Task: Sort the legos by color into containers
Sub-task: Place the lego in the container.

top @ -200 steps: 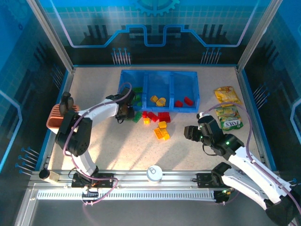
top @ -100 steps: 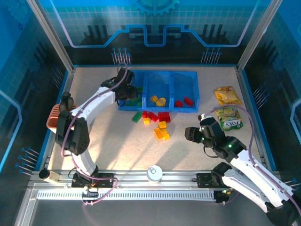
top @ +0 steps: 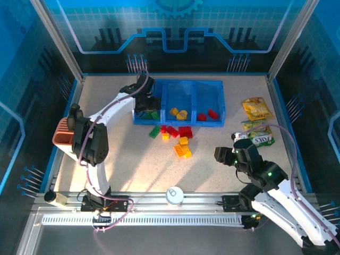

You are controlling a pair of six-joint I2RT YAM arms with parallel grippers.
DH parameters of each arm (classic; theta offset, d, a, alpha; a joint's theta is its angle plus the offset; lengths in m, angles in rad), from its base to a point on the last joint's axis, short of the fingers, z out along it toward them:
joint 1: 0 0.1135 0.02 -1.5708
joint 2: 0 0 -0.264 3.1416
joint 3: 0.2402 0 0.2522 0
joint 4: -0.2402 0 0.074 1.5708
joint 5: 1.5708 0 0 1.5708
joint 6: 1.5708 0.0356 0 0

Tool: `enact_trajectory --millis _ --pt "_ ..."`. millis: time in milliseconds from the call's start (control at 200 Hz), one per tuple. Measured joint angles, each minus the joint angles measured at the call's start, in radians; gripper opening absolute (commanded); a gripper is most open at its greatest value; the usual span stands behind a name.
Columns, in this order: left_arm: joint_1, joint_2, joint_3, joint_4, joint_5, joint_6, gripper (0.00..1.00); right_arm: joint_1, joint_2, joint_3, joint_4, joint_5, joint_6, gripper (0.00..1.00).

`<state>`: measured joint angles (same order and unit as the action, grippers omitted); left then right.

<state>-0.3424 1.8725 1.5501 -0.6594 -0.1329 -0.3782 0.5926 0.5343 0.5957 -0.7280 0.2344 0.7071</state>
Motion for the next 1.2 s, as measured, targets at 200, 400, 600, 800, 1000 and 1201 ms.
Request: enact_trajectory --millis 200,400,600,800,1000,1201 --pt "0.000 -0.163 -0.198 0.046 0.038 -0.008 0.72 0.000 0.039 -0.003 0.013 -0.005 0.000 0.61" --pt "-0.013 -0.226 -0.399 0.109 0.095 -0.014 0.73 0.001 0.048 -0.026 0.039 -0.007 0.001 0.61" --pt "-0.051 -0.201 -0.451 0.148 0.128 -0.011 0.72 0.002 0.055 -0.036 0.056 -0.014 0.007 0.60" --pt "-0.082 -0.116 -0.425 0.163 0.121 -0.003 0.70 0.002 0.046 -0.036 0.055 -0.014 0.008 0.60" --pt "-0.102 -0.042 -0.383 0.149 0.093 0.016 0.68 0.002 0.031 -0.036 0.055 -0.013 0.008 0.60" --pt "-0.102 -0.021 -0.369 0.138 0.070 0.026 0.57 0.002 0.034 -0.036 0.055 -0.013 0.008 0.61"
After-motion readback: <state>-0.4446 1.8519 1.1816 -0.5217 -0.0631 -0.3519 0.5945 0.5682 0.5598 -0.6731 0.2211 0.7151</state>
